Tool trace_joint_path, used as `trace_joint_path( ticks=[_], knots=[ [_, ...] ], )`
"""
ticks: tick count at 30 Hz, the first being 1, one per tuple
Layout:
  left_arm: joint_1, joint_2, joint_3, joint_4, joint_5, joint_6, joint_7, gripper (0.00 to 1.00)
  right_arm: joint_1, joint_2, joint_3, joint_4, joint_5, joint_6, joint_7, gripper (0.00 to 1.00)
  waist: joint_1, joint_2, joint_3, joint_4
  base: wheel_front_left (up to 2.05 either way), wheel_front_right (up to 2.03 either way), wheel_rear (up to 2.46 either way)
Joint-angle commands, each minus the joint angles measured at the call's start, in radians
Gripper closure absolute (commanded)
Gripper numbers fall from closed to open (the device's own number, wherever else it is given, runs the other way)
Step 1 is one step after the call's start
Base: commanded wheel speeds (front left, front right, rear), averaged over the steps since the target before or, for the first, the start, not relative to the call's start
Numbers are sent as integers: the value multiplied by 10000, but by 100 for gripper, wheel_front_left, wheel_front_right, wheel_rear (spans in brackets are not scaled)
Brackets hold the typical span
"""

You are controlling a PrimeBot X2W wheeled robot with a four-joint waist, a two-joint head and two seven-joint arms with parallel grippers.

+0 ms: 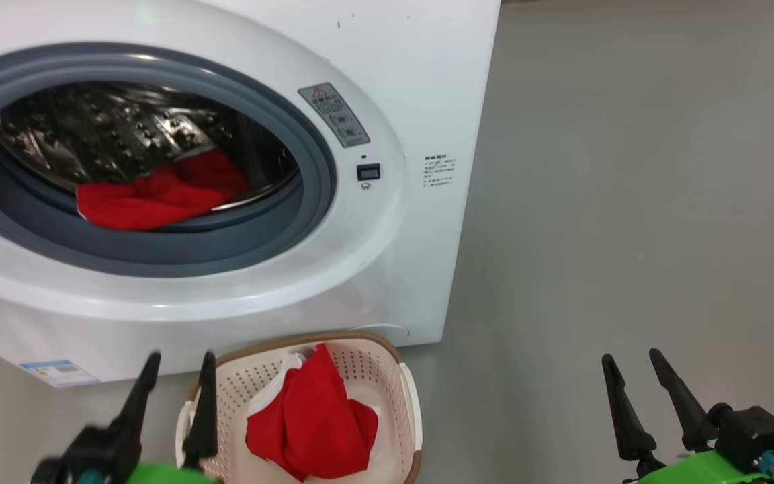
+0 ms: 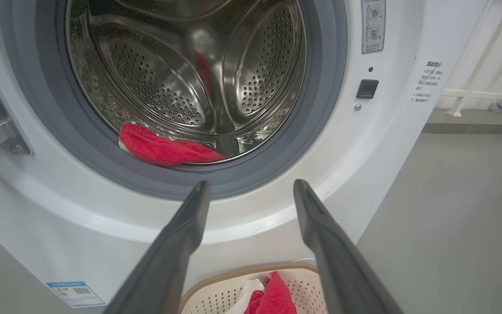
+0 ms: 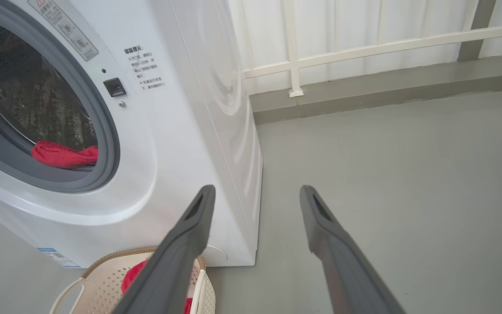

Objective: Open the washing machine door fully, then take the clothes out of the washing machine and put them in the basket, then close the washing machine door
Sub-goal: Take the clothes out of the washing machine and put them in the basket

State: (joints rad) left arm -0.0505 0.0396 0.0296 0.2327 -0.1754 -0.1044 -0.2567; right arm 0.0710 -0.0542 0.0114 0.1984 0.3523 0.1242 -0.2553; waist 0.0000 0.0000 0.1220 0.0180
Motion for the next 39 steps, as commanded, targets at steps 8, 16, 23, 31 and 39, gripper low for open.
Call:
trace_joint_path(
  ticks=[8, 16, 23, 31, 39],
  knots=[
    [-3531, 625, -151, 2629, 1373, 401, -51, 0, -980, -18, 267, -350, 15, 65, -65, 0, 0, 0, 1152, -129, 0, 0, 0],
    [-6742, 1630, -890, 5461, 2755, 1108, -51, 0, -1663, 17, 336, -412, 64, 65, -65, 0, 0, 0, 2173, -663, 0, 0, 0],
    [-8946, 2396, -1595, 8037, 3624, 1353, 14, 0, -2190, 35, 435, -490, 224, 65, -65, 0, 0, 0, 2956, -1149, 0, 0, 0],
    [-10405, 2889, -2054, 9744, 4004, 1378, 160, 0, -2481, 38, 499, -505, 377, 65, -65, 0, 0, 0, 3403, -1416, 0, 0, 0],
    [-10922, 3291, -2340, 10369, 4141, 1454, 644, 0, -2667, 38, 630, -534, 385, 65, -65, 0, 0, 0, 3682, -1614, 0, 0, 0]
  ],
)
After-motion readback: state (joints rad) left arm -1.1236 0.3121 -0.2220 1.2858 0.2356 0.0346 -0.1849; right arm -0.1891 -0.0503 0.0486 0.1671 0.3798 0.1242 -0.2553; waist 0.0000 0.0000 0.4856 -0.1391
